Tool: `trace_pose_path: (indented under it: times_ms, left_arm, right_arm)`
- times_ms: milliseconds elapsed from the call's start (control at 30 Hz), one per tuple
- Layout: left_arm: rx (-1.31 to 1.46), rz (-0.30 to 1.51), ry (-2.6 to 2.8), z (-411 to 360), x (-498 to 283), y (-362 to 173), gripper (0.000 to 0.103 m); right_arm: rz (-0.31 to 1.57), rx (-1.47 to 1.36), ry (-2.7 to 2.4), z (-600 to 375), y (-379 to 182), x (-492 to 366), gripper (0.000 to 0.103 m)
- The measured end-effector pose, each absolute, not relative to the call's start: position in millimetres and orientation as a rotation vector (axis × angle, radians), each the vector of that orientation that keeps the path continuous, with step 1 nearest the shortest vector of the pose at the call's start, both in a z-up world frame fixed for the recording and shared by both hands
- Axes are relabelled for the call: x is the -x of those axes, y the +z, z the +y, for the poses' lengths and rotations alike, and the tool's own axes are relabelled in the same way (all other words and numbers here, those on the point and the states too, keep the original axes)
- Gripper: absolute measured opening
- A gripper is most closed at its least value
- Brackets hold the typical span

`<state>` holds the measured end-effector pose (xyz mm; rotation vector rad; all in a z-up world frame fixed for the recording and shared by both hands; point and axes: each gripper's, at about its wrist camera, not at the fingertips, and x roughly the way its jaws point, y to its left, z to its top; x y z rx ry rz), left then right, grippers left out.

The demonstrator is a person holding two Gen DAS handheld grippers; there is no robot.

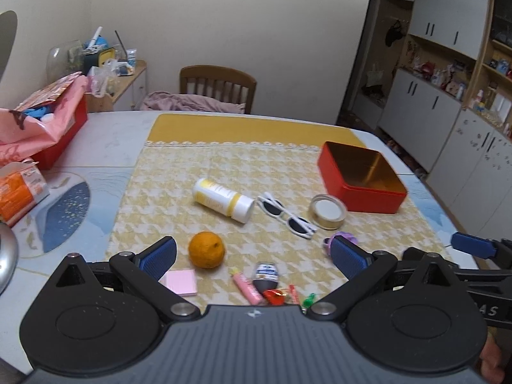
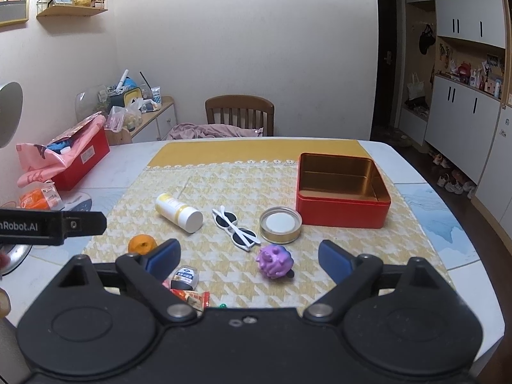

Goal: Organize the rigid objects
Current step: 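Move both tools toward the orange and the purple spiky toy, then grasp the orange with the left tool while the right tool grasps the purple toy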

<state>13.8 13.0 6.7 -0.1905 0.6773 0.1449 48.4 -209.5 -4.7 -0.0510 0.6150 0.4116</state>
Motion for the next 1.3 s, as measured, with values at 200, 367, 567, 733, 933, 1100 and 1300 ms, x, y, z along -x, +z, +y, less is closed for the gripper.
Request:
trace_pose_path:
  times_ms: [200,367,567,733,933,1100,1300]
  left_arm:
    - [0.176,0.667,0.163,19,-14,6,0.103]
    - [0.132,0.650,0.161,19,-15,4,0.103]
    - [0.136,0.641,0.143,28,-17,-2,0.103]
    - [0.150,0.632,0.140,39,-18,-10,0.102]
    - [0.144,0.636,0.158,52,-25,-23,0.102]
    - [0.155,0.667,0.175,63,-41,-47,0.102]
    - [0.217,0.774,0.192,74,-72,-86,0.102]
  right_arm:
    - [0.631,0.047,0.409,-209,-10,-54,0.093]
    - [0.640,0.061,0.407,-206,-16,-59,0.092]
    - [0.667,0.069,0.407,-202,-26,-63,0.089]
    - [0.686,0.079,0.407,-199,-35,-68,0.086]
    - [0.704,0.096,0.416,-197,-45,-78,0.085]
    - [0.728,0.130,0.441,-192,-59,-94,0.079]
    - [0.771,0.176,0.461,-189,-81,-123,0.079]
